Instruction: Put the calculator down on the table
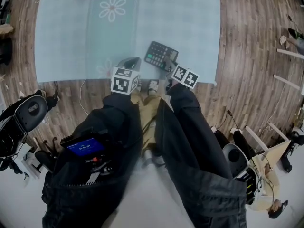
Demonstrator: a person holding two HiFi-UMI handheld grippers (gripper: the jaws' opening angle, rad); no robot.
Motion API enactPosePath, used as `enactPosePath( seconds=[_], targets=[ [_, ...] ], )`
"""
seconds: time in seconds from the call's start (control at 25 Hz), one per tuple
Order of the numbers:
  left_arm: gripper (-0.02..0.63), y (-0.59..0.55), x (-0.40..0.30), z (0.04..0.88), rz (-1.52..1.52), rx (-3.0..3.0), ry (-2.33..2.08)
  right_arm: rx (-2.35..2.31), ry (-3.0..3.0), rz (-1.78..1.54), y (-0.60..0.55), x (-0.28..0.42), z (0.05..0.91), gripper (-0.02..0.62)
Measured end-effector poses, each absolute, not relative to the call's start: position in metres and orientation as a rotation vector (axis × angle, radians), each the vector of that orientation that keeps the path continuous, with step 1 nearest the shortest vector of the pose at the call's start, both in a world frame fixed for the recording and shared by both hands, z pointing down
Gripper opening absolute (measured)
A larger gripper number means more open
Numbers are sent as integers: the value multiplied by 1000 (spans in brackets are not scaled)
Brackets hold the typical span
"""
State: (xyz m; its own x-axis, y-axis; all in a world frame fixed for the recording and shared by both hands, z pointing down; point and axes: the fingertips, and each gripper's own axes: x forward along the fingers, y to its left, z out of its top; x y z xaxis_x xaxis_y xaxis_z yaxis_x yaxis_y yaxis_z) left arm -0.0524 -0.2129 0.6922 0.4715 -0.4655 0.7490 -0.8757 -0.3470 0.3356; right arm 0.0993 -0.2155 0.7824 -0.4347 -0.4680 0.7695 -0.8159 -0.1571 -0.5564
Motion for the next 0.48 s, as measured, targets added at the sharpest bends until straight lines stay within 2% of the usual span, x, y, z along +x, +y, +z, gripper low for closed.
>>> enactPosePath(
  seconds=[0.12, 0.24, 0.48],
  targets=[
    [0, -215, -53, 692, 705, 1981, -1122, 1443, -1838, 1562, -219, 101, 783, 118],
    [0, -221, -50, 691, 695, 1992, -1131, 1453, -1866, 1548, -224, 108, 781, 167],
    [0, -242, -39, 674, 647, 2049, -1147, 1532, -1930, 1388, -242, 132, 754, 179]
  ],
)
